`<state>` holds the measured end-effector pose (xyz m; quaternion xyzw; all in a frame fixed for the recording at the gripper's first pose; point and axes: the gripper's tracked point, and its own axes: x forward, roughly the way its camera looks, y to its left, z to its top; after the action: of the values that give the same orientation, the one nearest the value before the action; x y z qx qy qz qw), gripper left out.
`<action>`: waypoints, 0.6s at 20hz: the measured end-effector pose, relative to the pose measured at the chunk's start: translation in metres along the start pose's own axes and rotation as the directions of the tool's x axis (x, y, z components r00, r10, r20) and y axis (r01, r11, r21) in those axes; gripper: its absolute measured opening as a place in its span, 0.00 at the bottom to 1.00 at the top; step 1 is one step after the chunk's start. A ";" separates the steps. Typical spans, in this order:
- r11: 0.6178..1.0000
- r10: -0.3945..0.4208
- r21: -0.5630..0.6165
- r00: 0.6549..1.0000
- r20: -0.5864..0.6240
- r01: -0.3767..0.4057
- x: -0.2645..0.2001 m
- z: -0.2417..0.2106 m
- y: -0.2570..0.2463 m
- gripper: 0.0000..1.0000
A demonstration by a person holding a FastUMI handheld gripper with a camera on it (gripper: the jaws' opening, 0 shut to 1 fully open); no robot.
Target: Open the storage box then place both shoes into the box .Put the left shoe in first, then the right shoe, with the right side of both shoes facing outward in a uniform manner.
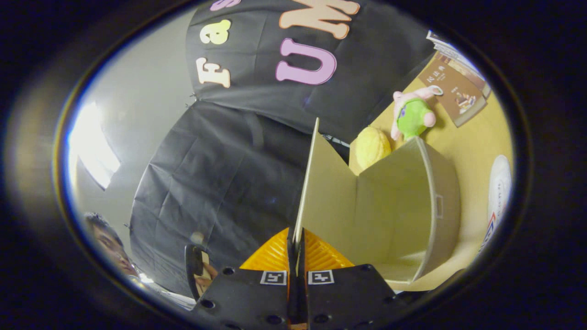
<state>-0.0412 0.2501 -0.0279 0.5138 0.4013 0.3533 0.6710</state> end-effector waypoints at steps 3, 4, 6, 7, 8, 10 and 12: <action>0.999 0.014 -0.031 0.999 -0.035 -0.015 0.023 -0.007 0.019 0.03; 0.999 0.017 -0.041 0.999 -0.047 -0.019 0.032 -0.010 0.025 0.03; 0.998 0.021 -0.062 0.998 -0.067 -0.025 0.050 -0.019 0.035 0.03; 0.997 0.022 -0.071 0.997 -0.075 -0.027 0.059 -0.024 0.039 0.03; 0.996 0.023 -0.079 0.996 -0.082 -0.029 0.069 -0.027 0.043 0.03; 0.995 0.024 -0.094 0.994 -0.103 -0.033 0.084 -0.037 0.050 0.03; 0.992 0.020 -0.118 0.993 -0.119 -0.035 0.098 -0.046 0.056 0.03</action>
<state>-0.0444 0.3684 0.0024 0.4563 0.4109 0.4156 0.6709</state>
